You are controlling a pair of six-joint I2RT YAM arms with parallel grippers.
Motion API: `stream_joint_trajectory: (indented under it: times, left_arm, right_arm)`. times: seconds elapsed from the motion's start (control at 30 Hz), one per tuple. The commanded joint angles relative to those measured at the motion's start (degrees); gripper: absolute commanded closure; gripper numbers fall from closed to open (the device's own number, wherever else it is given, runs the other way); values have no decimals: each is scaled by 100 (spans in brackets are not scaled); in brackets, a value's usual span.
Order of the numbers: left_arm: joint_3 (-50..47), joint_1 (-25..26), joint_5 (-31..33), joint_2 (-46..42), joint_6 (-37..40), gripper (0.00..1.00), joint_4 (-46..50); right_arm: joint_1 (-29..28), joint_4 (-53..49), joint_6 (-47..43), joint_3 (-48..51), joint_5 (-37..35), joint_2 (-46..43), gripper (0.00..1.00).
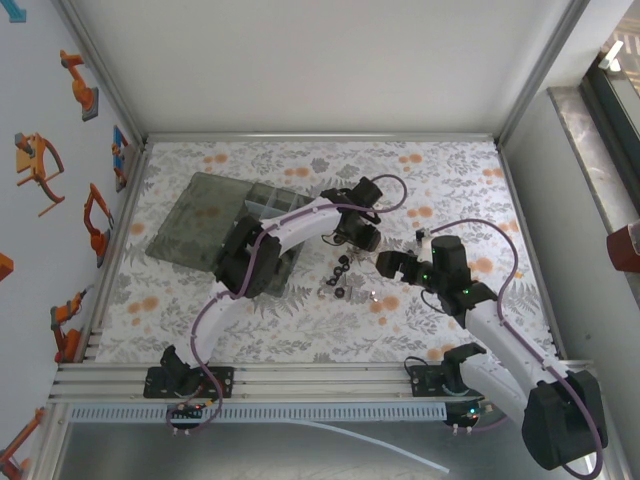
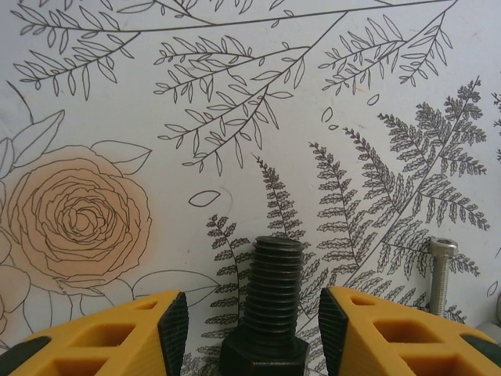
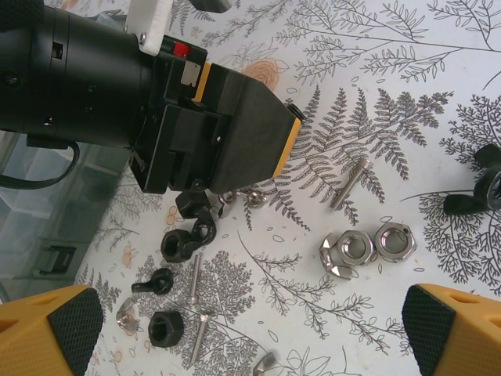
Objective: Sort the screws and nuts into containers
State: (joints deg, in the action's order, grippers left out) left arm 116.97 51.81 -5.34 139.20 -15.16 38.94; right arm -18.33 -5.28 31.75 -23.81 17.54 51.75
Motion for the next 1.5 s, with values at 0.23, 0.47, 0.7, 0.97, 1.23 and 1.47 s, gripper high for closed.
stream_joint_trajectory:
  times: [0.23, 0.47, 0.7, 0.97, 1.23, 1.47]
  left_arm:
    - [282, 91, 542, 200, 163, 65, 313]
    - [23, 58, 807, -583, 89, 69, -153]
    - [-2079, -273, 1023, -2382, -378, 70, -1223]
    - [-4025, -536, 1630, -3904, -971, 71, -378]
    - [-4668, -541, 1960, -4317, -1354, 72, 241]
    - [-3970, -376, 811, -3922, -314, 55, -859]
  right_arm:
    - [60, 397, 110, 131, 58, 204, 0]
    - [82, 640, 41, -36, 166, 622, 0]
    - [72, 1069, -100, -540, 635, 1588, 0]
    - [-52, 1696, -3, -1044, 922, 2638, 0]
    - [-491, 1644, -28, -1824, 912, 3407, 0]
    - [-484, 1668, 114, -1378, 509, 3075, 0]
